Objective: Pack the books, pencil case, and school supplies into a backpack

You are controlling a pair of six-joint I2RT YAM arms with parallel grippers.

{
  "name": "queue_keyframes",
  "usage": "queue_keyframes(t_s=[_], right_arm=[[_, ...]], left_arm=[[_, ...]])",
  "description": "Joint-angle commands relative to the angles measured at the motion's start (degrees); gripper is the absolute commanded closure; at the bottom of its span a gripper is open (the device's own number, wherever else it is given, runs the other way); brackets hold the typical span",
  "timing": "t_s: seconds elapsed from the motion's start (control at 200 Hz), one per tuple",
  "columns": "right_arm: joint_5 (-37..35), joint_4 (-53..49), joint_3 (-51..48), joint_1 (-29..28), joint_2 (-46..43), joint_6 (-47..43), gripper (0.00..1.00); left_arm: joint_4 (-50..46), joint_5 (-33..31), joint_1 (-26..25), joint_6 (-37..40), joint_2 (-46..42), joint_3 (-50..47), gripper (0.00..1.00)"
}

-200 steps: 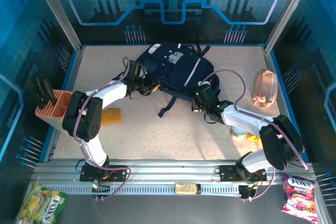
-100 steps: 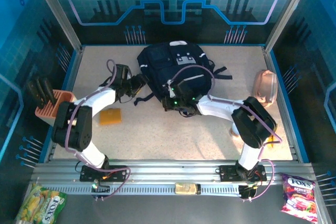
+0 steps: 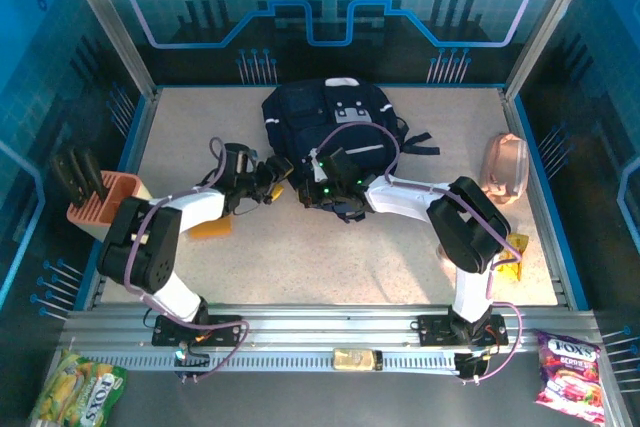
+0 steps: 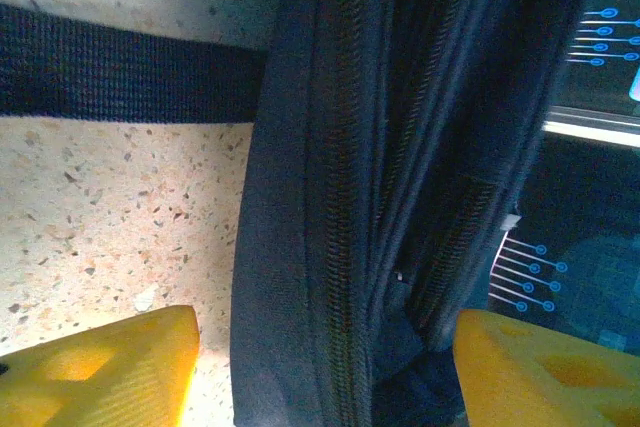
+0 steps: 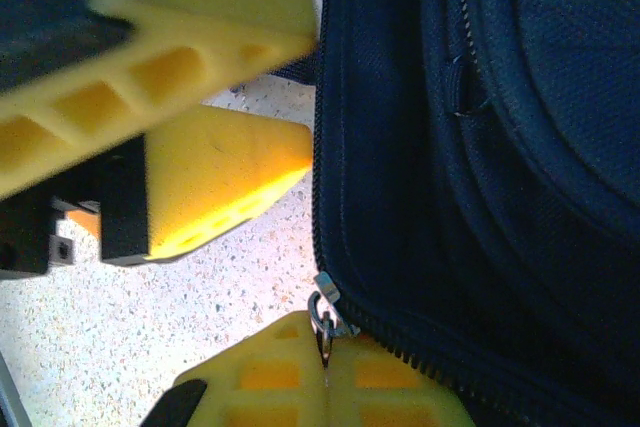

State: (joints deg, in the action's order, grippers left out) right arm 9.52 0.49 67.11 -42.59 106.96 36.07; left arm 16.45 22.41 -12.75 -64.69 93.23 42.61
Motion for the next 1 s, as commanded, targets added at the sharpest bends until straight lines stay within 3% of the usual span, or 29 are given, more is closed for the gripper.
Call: queue_keyframes(t_s=[0.0, 0.215, 0.585, 0.995], right_arm=[[3.0, 1.0, 0.9, -0.7, -0.1, 0.6, 1.00], [3.0, 0.7, 0.8, -0.7, -0.4, 0.6, 1.00], [-2.9, -3.2, -2.2, -0.5, -3.3, -0.4, 1.00], [-16.8, -10.9, -18.0, 4.4, -19.3, -1.8, 1.00]], left_arm=[[7.1, -0.5, -0.7, -4.9, 2.3, 0.4, 0.36], [15.1, -2.7, -1.5, -10.9, 5.7, -1.1, 0.47], [10.2, -5.9, -1.4, -7.5, 5.1, -0.5, 0.84], [2.7, -9.7, -1.0, -0.4, 2.4, 2.3, 0.96]])
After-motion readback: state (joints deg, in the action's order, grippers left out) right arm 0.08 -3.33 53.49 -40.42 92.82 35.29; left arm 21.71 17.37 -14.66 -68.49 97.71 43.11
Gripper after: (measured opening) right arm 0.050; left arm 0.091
